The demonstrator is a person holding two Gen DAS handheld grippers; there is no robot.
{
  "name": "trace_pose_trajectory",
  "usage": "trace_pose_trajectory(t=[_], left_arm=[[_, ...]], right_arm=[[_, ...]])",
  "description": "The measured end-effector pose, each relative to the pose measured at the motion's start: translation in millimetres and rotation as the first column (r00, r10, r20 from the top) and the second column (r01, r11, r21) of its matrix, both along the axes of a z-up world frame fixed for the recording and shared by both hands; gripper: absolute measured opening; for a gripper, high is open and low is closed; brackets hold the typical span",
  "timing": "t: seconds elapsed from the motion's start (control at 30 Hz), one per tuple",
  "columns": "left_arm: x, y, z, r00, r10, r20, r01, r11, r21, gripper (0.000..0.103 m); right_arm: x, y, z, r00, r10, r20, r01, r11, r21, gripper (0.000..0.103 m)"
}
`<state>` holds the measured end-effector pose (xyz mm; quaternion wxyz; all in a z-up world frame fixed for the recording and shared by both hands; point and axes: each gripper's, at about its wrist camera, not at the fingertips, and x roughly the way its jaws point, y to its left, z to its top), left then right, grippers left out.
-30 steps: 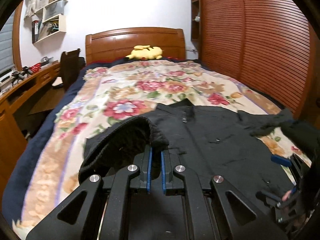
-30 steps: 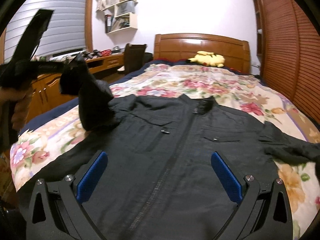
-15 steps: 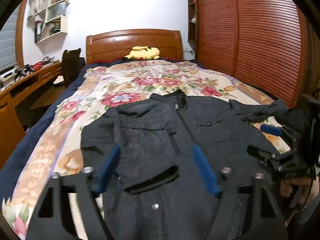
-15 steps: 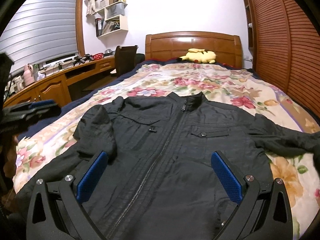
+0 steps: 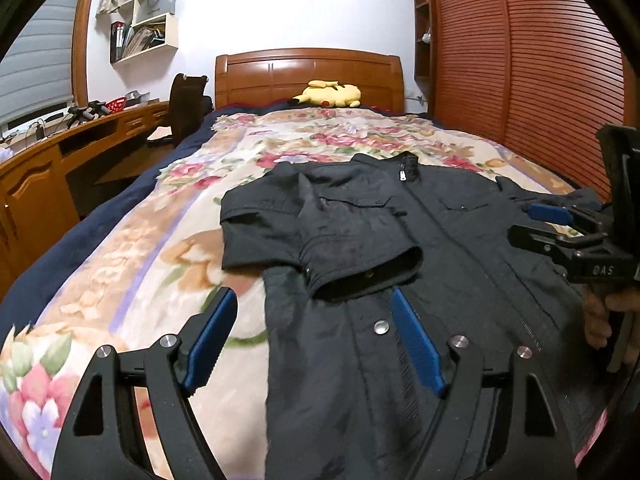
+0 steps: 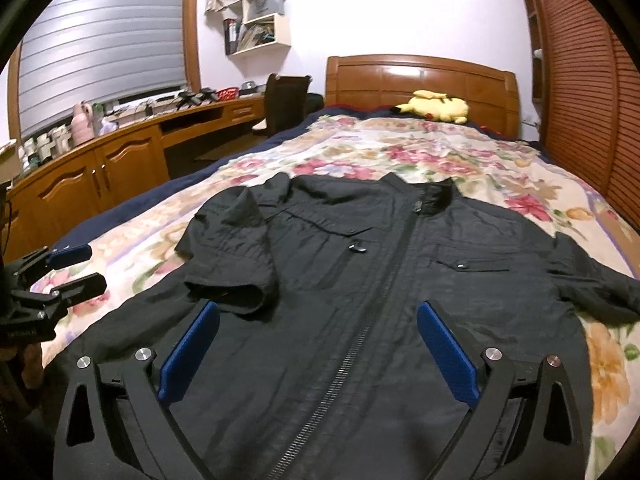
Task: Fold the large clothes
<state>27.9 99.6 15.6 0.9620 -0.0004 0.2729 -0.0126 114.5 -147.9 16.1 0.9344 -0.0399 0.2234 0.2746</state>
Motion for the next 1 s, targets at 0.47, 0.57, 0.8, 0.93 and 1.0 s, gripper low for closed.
trace_pose_trajectory(t=[0.47,0.57,0.8,0.93,1.0], left_arm=[[-10,21,-14,1.000,-0.003,0.004,0.003,1.000,-0.016,0.080],[-9,25,-15,1.000,0.003,0.001,-0.003,1.000,-0.021,0.080],[-8,37,-16,1.000,0.017,0.001,-0.017,0.998,-0.055,0.080],[-8,43,-17,1.000,0.026,-0.001,-0.027,0.998,-0.058,0.080],[-9,47,-17,0.999,0.036,0.002,-0.036,0.998,-0.060,0.080]], right_arm=[[6,33,11,0.995,0.100,-0.011,-0.100,0.993,-0.063,0.085],[7,44,17,0.993,0.122,0.010,-0.120,0.987,-0.106,0.085],[32,83,20,0.987,0.162,-0.009,-0.161,0.967,-0.200,0.083],[50,105,7,0.980,0.190,-0.062,-0.199,0.954,-0.225,0.083],[58,116,-2,0.976,0.198,-0.095,-0.215,0.947,-0.237,0.083]])
